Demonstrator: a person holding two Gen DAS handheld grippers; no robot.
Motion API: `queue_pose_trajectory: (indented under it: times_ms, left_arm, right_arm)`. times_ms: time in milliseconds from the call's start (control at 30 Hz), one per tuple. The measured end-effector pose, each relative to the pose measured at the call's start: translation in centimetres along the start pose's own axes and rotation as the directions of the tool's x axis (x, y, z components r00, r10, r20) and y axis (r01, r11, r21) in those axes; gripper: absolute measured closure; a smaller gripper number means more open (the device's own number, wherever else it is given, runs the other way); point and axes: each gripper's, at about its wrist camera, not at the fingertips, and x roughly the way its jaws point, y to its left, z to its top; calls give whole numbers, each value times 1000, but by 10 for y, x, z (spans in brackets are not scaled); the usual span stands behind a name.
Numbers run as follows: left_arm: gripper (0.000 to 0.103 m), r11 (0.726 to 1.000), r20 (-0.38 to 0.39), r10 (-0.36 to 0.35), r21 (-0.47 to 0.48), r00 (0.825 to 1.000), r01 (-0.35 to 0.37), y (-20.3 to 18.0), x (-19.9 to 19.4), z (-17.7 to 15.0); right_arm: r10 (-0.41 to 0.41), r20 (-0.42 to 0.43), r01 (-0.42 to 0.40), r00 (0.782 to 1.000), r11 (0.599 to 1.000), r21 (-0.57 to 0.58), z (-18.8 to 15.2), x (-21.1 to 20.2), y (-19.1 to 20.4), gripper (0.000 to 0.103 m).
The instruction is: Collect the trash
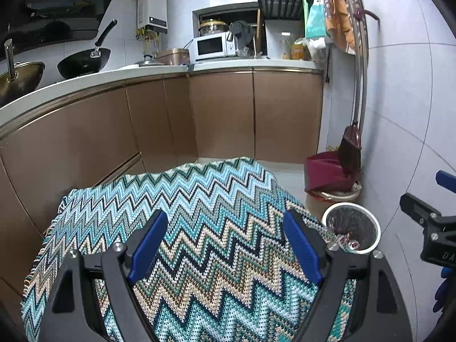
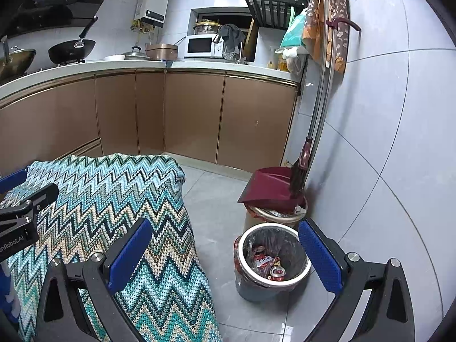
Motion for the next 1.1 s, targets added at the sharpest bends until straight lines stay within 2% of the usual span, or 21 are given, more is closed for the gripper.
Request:
queue_pose_trajectory:
  times_ms: [1100]
  left_arm:
    - [21, 1000, -27, -19, 8, 999, 19, 0, 4, -2]
  right_arm:
    - [-3, -8, 3, 1000, 1000, 16, -3, 2, -6, 0]
